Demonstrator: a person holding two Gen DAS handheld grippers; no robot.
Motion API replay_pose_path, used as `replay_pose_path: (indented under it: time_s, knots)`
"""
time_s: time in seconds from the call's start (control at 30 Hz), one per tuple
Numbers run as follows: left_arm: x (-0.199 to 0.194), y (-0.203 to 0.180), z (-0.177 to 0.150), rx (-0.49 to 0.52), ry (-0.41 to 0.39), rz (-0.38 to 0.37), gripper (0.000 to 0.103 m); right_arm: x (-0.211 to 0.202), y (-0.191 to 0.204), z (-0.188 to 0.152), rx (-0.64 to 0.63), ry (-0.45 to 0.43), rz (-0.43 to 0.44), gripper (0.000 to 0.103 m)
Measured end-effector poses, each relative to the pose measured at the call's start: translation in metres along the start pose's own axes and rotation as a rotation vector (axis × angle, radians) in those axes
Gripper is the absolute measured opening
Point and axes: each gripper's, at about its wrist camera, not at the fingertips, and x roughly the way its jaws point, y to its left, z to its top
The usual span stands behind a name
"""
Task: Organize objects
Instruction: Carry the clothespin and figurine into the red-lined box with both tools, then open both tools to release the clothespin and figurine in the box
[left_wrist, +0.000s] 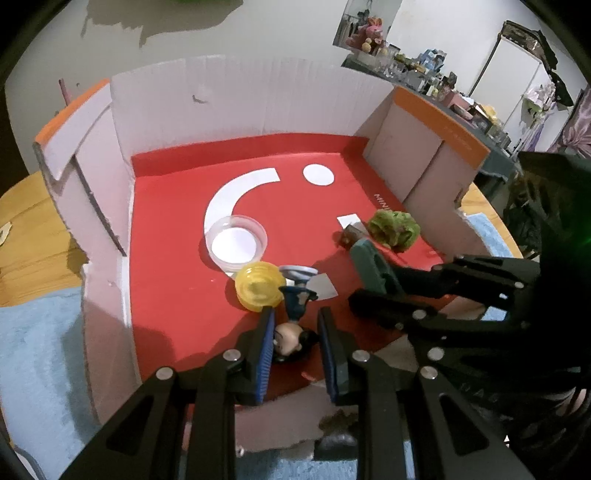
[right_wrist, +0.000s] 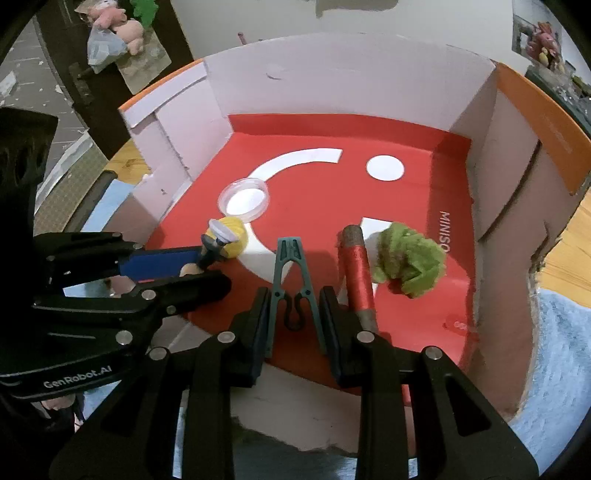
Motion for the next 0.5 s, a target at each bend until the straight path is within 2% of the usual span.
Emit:
replay_pose_path:
  time_s: [0.33, 0.5]
  knots:
    - [0.005, 0.005, 0.009, -0.025, -0.009, -0.002, 0.024, -0.005, -0.020, 0.003, 0.038, -0.035, -0.102, 0.026]
    - [0.006, 0.005, 0.010, -0.024, -0.008, 0.003, 0.024, -0.006, -0.021, 0.001, 0.039, -0.037, -0.106, 0.026]
